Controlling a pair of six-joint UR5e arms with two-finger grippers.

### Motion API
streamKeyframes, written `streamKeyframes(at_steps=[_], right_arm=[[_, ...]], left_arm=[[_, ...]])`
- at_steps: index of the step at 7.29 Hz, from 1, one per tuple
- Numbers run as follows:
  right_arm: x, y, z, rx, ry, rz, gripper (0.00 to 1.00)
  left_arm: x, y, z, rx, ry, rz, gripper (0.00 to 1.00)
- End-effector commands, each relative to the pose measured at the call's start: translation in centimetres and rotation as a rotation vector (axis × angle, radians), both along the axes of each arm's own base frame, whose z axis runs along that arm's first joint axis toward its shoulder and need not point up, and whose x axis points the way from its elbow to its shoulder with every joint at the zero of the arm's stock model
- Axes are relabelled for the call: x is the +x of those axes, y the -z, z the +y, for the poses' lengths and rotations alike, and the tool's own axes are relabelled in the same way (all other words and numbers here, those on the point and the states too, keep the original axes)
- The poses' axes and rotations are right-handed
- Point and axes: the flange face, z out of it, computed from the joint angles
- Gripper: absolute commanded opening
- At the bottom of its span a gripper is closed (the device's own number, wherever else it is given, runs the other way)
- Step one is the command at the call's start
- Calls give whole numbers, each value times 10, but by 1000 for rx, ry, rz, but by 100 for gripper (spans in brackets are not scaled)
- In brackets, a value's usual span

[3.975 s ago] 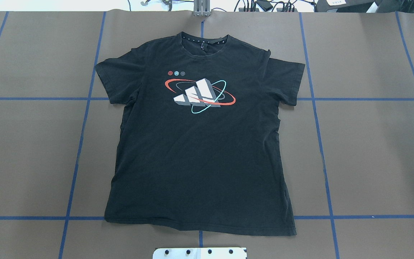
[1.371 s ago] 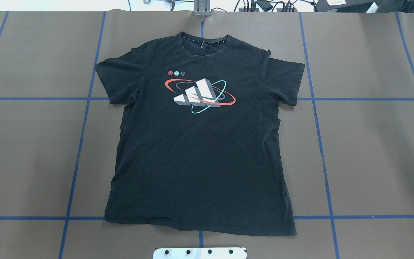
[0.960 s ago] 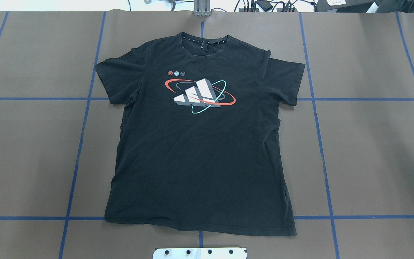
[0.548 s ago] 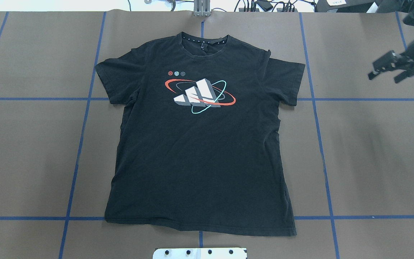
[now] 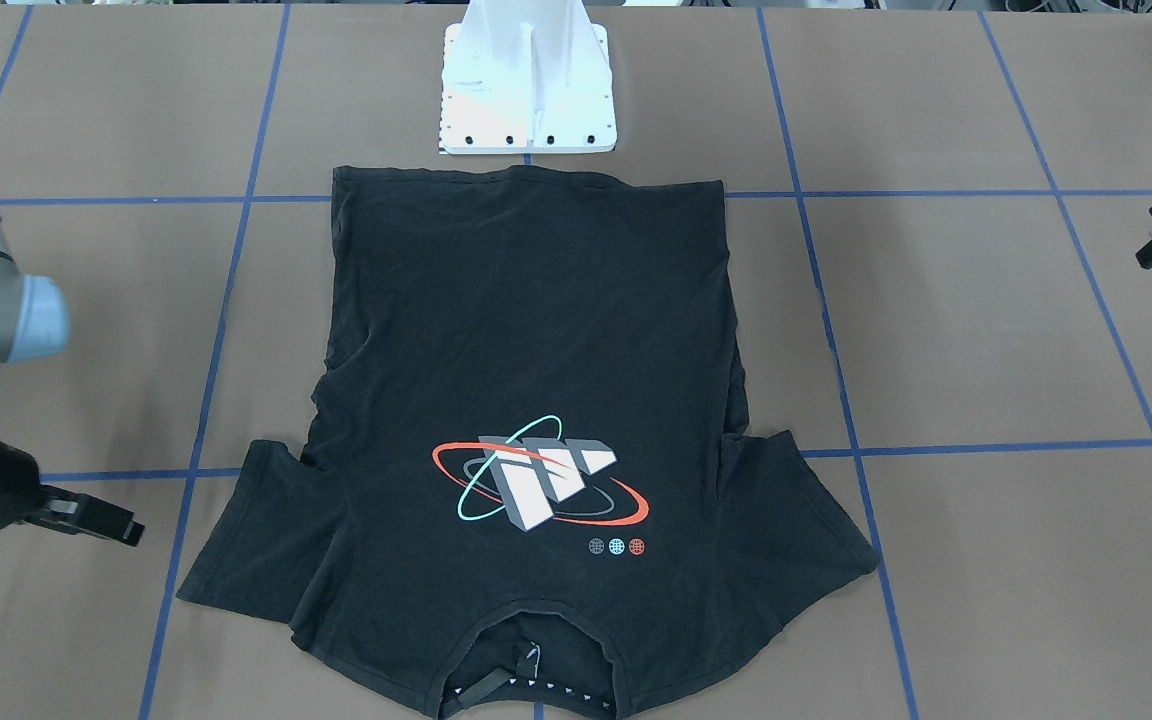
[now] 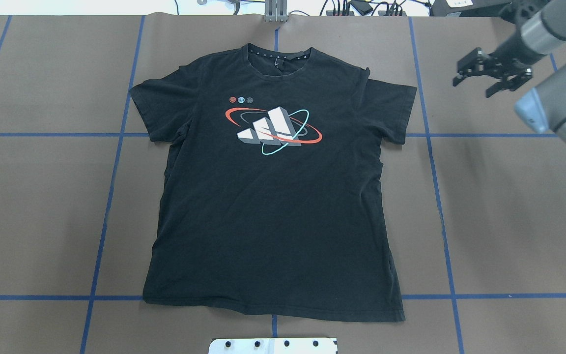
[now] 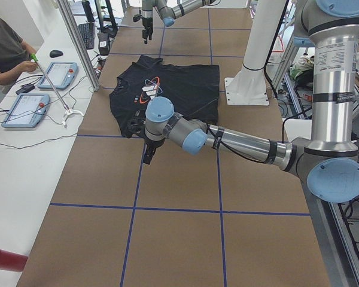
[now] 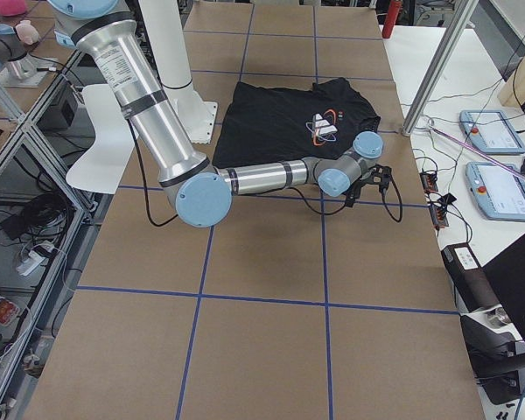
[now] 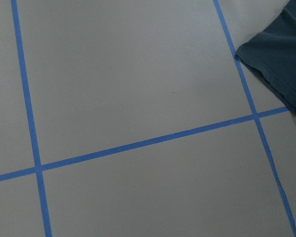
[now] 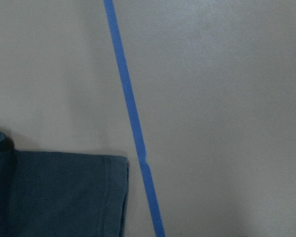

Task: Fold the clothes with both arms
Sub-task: 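Move the right gripper over the shirt's shoulder and sleeve nearest it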

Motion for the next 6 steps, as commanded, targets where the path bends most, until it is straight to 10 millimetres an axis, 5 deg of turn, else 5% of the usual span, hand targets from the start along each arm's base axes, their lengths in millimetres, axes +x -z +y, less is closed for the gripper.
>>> streamKeyframes(at_steps=[1,2,4,6], right_arm=[[-51,19,-26,-9,-92,68,91],[-56,23,-32,-26,-106,68,85],[-66,-2,-34,-6,-119,32,85],[-75,5,-35,-32,-138,25,84]], left_arm=[[0,1,0,0,-2,4,100],[0,1,0,1,-3,5,100],[0,1,0,2,-3,4,100],[0,3,1,7,-3,6,100]])
